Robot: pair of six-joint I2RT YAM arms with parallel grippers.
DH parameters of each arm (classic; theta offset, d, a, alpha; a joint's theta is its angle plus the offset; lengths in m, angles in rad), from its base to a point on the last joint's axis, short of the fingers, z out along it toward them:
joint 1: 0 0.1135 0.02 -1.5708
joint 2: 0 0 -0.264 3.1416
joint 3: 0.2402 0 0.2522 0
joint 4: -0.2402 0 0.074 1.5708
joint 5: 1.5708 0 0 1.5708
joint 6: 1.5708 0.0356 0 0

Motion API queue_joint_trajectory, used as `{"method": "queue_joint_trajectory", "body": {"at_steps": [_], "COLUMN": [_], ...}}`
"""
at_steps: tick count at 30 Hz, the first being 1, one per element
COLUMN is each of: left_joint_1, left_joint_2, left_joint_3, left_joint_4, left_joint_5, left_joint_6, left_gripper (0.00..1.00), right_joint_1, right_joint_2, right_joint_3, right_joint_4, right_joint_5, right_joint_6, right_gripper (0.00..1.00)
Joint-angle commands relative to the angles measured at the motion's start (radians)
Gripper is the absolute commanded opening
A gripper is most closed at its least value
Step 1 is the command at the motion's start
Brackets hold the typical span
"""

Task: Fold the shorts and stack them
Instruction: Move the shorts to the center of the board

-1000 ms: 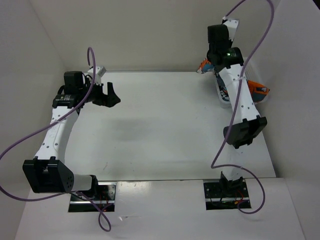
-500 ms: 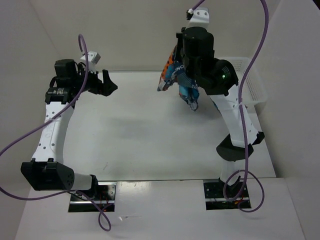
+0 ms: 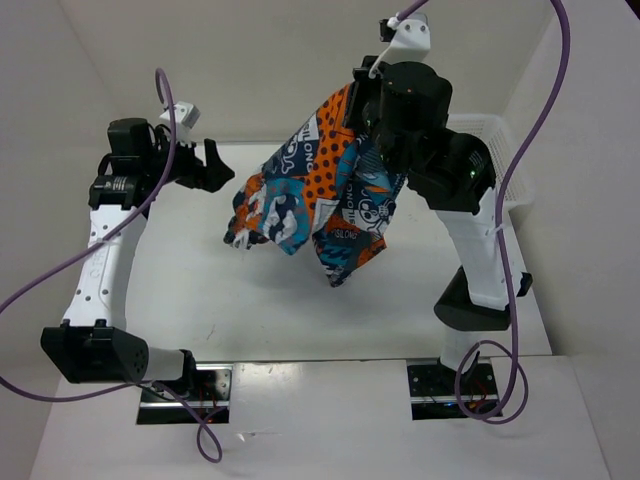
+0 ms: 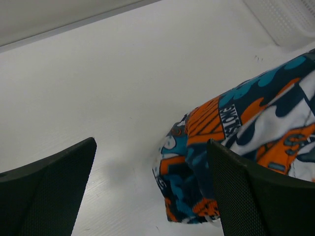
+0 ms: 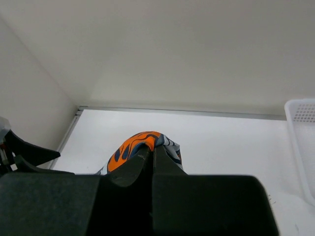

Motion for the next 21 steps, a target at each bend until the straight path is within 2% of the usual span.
{"method": "queue_joint_trajectory", "body": {"at_steps": [1, 6, 7, 8, 9, 10, 11, 14, 17, 20, 21], "left_joint_1": [0.005, 0.005, 0.005, 0.005, 0.005, 0.005, 0.005, 0.005, 0.005, -0.047, -0.082], "left_joint_2": [-0.043, -0.052, -0.052, -0.052, -0.04, -0.04, -0.04, -0.02, -0.011, 0.012, 0.024], "left_joint_3": [0.011, 0.0, 0.0, 0.011, 0.021, 0.031, 0.044, 0.054, 0.064, 0.094, 0.103], "left_joint_4": [0.036, 0.036, 0.026, 0.026, 0.003, 0.003, -0.01, -0.031, -0.054, -0.121, -0.16], "left_joint_5": [0.016, 0.016, 0.016, 0.016, 0.016, 0.016, 0.028, 0.054, 0.068, -0.056, -0.175], "left_joint_6": [0.004, 0.004, 0.004, 0.004, 0.004, 0.004, 0.004, 0.004, 0.004, 0.004, 0.004], "left_gripper": [0.99, 0.99, 0.99, 0.99, 0.99, 0.99, 0.99, 0.99, 0.99, 0.99, 0.99], "right_joint_1": [0.008, -0.008, -0.042, -0.067, -0.088, -0.117, -0.117, -0.128, -0.174, -0.241, -0.254], "right_joint_2": [-0.048, -0.038, -0.047, -0.057, -0.057, -0.078, -0.089, -0.165, -0.283, -0.394, -0.42], "right_joint_3": [-0.007, -0.077, -0.098, -0.122, -0.169, -0.199, -0.231, -0.405, -0.56, -0.723, -0.766], "right_joint_4": [-0.034, -0.111, -0.123, -0.134, -0.161, -0.172, -0.172, -0.146, -0.06, -0.022, -0.01], "right_joint_5": [0.025, 0.036, 0.008, -0.021, -0.065, -0.075, -0.075, -0.073, -0.144, -0.225, -0.239], "right_joint_6": [0.03, 0.101, 0.131, 0.148, 0.164, 0.177, 0.191, 0.214, 0.23, 0.256, 0.269], "right_gripper": [0.0, 0.0, 0.04, 0.16, 0.65, 0.89, 0.99, 1.0, 1.0, 1.0, 1.0]}}
